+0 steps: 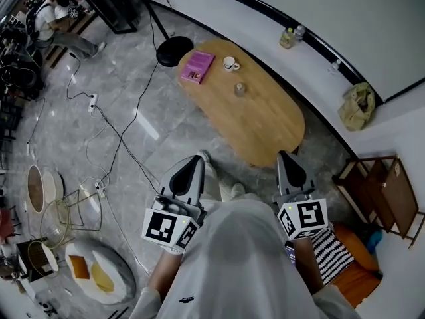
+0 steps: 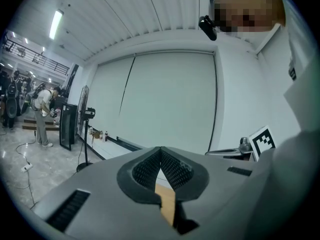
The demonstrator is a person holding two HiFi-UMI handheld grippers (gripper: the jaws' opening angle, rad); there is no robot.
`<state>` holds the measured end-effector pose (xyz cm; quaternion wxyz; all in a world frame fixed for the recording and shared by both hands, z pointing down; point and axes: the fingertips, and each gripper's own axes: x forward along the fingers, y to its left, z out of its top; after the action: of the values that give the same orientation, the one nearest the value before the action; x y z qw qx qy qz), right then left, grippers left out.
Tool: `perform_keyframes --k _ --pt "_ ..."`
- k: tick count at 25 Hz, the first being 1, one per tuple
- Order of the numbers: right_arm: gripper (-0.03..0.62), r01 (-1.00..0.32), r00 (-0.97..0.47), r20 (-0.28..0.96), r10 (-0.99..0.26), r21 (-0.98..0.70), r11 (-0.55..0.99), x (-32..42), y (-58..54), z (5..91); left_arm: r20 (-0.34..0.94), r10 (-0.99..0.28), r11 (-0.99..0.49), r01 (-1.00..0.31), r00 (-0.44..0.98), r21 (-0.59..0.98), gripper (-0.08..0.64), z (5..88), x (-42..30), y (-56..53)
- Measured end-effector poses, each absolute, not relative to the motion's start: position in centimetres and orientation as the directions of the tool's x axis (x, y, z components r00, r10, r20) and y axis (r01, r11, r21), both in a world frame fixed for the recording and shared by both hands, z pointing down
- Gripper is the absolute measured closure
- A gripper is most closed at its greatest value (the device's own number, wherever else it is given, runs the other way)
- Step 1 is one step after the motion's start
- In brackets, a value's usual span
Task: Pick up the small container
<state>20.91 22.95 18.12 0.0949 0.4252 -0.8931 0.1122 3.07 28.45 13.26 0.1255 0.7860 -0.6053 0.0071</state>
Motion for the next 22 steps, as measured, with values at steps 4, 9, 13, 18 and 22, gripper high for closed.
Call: perform_keyframes --k 4,9,13,18,22 --pt "0.586 -0.78 -0.62 0.264 -0.739 -0.105 0.617 20.2 21.7 18.1 0.17 -0.944 -0.25 -0.947 0.285 0.2 0.541 13.6 2.6 26.9" --pt "0.585 -0.798 -0.597 0.3 -0.744 -0.128 0.589 19.1 19.6 19.0 0.174 -0.938 -0.264 -0.942 0.301 0.208 0.541 13.8 1.4 24.1" --pt "0.585 -0.798 -0.596 0.317 -0.738 -0.128 0.589 17.2 17.5 19.9 0.179 -0.933 -0.271 -0.938 0.311 0.214 0.541 14.4 -0.2 21.6" --pt "0.586 -0.811 -0.577 0.333 -0.745 -0.124 0.572 14.3 14.0 19.6 0.186 -0.926 -0.286 -0.932 0.329 0.223 0.541 14.3 -3.4 17.8" --pt "0.585 -0.826 -0.555 0.323 -0.767 -0.101 0.555 11.6 11.5 18.5 0.177 -0.917 -0.315 -0.921 0.358 0.229 0.541 13.8 -6.1 14.8"
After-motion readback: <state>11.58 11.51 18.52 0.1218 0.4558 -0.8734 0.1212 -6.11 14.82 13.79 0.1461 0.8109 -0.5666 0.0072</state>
